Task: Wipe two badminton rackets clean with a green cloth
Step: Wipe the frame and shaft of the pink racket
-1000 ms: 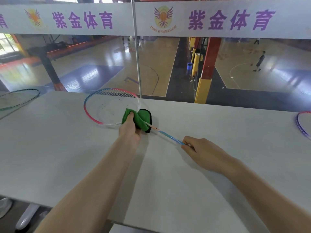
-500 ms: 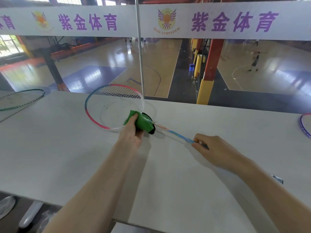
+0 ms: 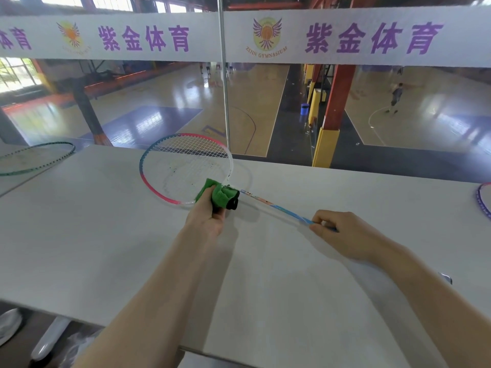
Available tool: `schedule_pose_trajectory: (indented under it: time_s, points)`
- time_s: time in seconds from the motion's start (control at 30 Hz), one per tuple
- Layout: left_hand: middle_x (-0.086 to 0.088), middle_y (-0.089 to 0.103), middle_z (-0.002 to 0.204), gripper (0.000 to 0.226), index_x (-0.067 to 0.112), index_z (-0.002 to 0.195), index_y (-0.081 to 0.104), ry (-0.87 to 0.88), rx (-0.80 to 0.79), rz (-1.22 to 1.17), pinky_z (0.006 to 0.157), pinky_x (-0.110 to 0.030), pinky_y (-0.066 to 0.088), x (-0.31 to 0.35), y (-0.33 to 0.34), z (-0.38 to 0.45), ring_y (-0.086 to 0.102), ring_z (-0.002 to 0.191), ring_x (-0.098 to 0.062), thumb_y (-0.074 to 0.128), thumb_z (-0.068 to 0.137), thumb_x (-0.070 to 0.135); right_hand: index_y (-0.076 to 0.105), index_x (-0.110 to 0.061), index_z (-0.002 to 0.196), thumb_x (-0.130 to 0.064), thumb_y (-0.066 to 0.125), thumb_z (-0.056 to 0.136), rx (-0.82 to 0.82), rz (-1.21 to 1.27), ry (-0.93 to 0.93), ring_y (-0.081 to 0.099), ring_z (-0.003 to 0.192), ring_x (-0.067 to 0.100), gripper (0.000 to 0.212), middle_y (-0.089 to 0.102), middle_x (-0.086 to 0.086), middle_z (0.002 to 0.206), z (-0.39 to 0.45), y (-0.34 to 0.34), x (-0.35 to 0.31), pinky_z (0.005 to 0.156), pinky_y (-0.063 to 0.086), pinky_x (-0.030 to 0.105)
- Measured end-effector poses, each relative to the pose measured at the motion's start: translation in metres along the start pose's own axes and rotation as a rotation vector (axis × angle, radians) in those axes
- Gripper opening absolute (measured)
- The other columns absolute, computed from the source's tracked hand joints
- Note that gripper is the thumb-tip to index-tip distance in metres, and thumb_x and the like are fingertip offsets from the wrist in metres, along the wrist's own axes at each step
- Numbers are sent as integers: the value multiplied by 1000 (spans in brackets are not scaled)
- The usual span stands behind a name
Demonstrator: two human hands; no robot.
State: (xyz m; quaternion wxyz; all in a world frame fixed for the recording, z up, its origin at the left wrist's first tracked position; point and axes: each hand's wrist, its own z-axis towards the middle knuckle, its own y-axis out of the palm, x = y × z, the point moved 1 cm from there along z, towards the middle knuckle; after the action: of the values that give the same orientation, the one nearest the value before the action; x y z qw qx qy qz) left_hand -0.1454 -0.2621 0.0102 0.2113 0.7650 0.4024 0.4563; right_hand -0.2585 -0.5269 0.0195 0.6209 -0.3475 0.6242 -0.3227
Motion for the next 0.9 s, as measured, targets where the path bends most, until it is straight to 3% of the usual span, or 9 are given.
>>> schedule_pose_trajectory:
  time_s: [0.1, 0.2, 0.37, 0.47, 0.53, 0.9]
  points:
    - [-10, 67, 85, 10, 5, 88, 60, -15, -10, 11, 57, -30, 59, 1, -2, -1, 66, 70, -19, 69, 87, 1, 61, -31, 84, -44, 51, 97, 3, -13, -11, 42, 54, 6, 21, 54, -15, 61, 2, -4, 3, 56, 37, 25]
    - [-11, 68, 87, 10, 5, 90, 62, -12, -43, 34, 57, -30, 60, 2, -2, 0, 68, 73, -19, 69, 87, 0, 61, -30, 82, -43, 51, 98, 7, -38, -29, 42, 55, 7, 23, 53, -13, 62, 4, -8, 6, 57, 36, 25]
    - [-12, 70, 93, 13, 6, 95, 63, -5, -71, 48, 72, -36, 60, 3, -5, 5, 70, 81, -22, 70, 86, 1, 61, -34, 79, -42, 51, 97, 5, -19, -48, 41, 57, 8, 22, 52, -10, 63, 6, -13, 11, 58, 37, 25]
    - [-9, 74, 76, 9, 8, 92, 64, 7, -81, 57, 86, -40, 57, 6, -8, 4, 69, 80, -21, 70, 87, 2, 62, -33, 78, -41, 52, 98, 14, 3, -44, 41, 58, 8, 23, 52, -8, 64, 4, -17, 15, 58, 36, 25]
    - [-6, 74, 69, 9, 9, 91, 66, 15, -86, 92, 85, -38, 58, 10, -13, 6, 71, 76, -19, 70, 87, 3, 64, -31, 81, -41, 52, 97, 15, 12, -41, 41, 58, 8, 23, 53, -5, 65, 2, -17, 18, 59, 37, 25]
    - [-7, 75, 85, 12, 10, 93, 69, 29, -97, 202, 88, -37, 57, 33, -28, 12, 72, 89, -21, 75, 84, 6, 61, -32, 73, -54, 55, 91, 106, -90, -43, 42, 57, 13, 29, 48, -8, 59, 10, -19, 30, 56, 36, 31]
